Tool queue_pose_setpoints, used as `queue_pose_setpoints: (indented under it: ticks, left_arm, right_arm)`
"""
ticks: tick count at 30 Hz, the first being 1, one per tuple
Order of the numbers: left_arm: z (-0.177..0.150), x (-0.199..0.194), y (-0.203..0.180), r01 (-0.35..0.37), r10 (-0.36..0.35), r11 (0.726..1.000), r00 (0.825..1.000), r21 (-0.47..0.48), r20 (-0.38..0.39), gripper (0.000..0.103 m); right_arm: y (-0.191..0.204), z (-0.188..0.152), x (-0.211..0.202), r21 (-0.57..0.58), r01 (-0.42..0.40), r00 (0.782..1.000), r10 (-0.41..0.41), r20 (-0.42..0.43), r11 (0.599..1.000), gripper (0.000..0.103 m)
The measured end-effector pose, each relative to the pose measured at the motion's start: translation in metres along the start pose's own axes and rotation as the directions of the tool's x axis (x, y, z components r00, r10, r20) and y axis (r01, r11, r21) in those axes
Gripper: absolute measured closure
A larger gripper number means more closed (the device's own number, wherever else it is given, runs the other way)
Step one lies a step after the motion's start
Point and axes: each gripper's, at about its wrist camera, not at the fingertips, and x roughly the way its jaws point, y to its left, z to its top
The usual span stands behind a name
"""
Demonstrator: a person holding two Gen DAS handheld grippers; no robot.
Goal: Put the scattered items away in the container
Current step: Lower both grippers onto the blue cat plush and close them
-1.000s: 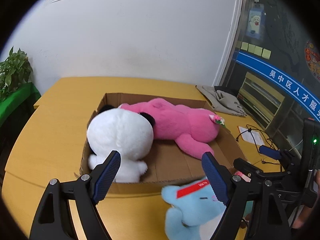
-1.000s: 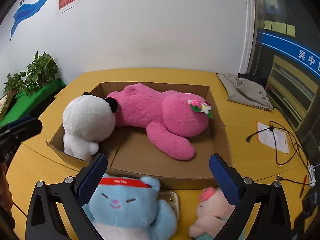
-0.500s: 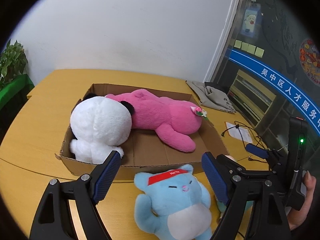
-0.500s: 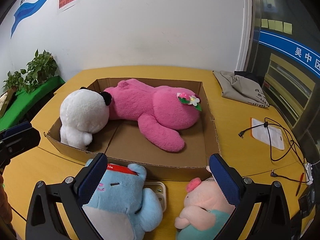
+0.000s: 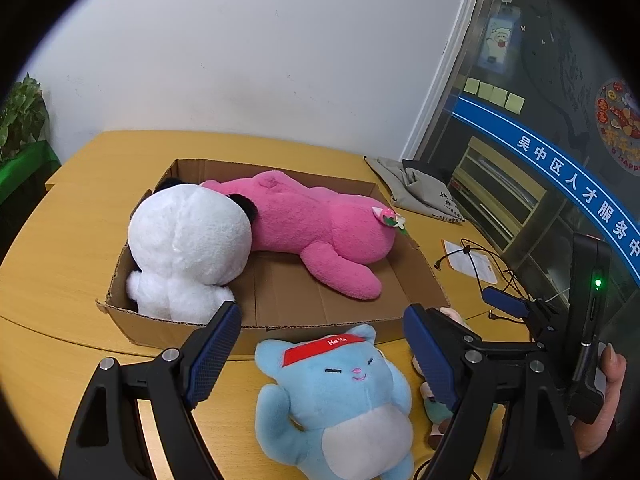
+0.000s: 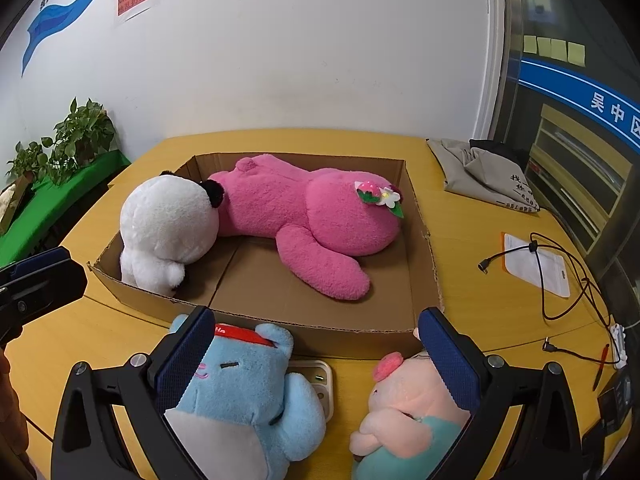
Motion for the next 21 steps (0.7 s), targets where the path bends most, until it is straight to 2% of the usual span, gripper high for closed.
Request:
queue_pose_setpoints:
  ticks: [13, 21]
  left_arm:
    - [-0.002, 0.008, 0.001, 0.003, -0.003, 1.0, 1.0, 0.0, -0.018, 0.02]
    - [-0.012, 0.019, 0.016, 0.069, -0.073, 0.996, 0.994, -0.051, -0.077, 0.02]
  right_arm:
    - [-0.003, 0.0, 0.004, 0.003, 0.005, 1.0, -0.005, -0.007, 1.0, 0.0]
    - [-0.011, -0.014, 0.01, 0.014, -0.022, 0.999, 0.022, -0.035, 1.0, 0.0]
